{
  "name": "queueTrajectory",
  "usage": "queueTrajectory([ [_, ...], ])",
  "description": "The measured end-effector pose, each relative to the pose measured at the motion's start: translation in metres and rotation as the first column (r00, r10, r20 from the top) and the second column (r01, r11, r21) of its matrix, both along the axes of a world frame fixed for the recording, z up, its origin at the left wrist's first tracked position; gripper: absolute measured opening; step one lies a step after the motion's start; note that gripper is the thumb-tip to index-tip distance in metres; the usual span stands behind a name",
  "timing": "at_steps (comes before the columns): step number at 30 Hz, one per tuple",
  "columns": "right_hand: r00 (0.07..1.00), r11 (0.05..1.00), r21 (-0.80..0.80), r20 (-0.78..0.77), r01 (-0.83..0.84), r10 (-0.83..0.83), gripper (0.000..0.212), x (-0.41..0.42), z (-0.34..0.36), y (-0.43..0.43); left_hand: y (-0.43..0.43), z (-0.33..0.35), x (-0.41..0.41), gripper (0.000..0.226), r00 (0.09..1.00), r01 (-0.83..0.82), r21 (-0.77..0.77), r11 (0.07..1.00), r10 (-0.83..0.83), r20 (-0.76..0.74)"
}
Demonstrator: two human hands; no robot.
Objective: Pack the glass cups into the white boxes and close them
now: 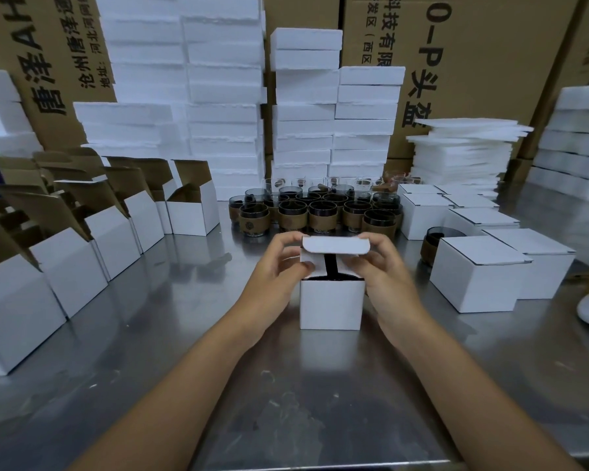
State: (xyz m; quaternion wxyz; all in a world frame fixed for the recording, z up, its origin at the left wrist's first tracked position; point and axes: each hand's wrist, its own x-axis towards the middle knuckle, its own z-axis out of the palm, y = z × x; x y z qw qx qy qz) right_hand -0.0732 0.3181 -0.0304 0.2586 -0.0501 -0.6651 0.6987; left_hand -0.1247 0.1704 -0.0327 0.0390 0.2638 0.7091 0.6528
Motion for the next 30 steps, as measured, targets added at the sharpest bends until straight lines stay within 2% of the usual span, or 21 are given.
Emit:
queueTrajectory([
  [3,0.999,1.000,0.000,0.040,0.018,-0.018,0.023,0.002,0.002,0.000,-0.002,-0.002,0.000,0.016,1.000,0.020,0.028,0.999,-0.020,0.010],
  [9,0.999,0.999,-0.003,-0.015,0.042,-0.042,0.025,0.005,0.007,-0.005,-0.003,0.000,0.000,0.021,0.999,-0.007,0.045,0.999,0.006,0.034],
  [11,0.998,0.995,0.103,-0.068,-0.012,0.019,0.023,0.009,0.004,-0.006,-0.003,0.000,0.002,0.022,0.999,0.001,0.036,0.999,-0.002,0.037],
  [14,0.996,0.934,0.358,-0.080,-0.008,0.039,0.024,0.010,-0.005,-0.008,-0.005,-0.001,0.007,0.030,0.998,0.029,0.065,0.997,-0.025,-0.062],
  [16,0.996,0.913,0.408,-0.084,0.031,0.004,0.032,0.010,-0.007,-0.008,-0.004,-0.004,0.007,0.034,0.993,0.024,0.053,0.998,-0.018,-0.115],
  [19,0.997,0.918,0.395,-0.073,0.027,0.002,0.044,0.011,-0.003,-0.010,-0.003,-0.003,0.007,0.038,0.990,0.013,0.050,0.999,-0.006,-0.142],
  [26,0.995,0.903,0.430,-0.093,0.009,0.034,0.031,0.012,-0.003,-0.008,-0.006,-0.002,0.005,0.047,0.993,0.016,0.061,0.998,-0.009,-0.116],
  [30,0.995,0.890,0.455,-0.094,0.019,0.027,0.012,0.010,-0.007,-0.005,-0.008,-0.002,0.006,0.041,0.996,0.058,0.089,0.994,-0.051,-0.072],
])
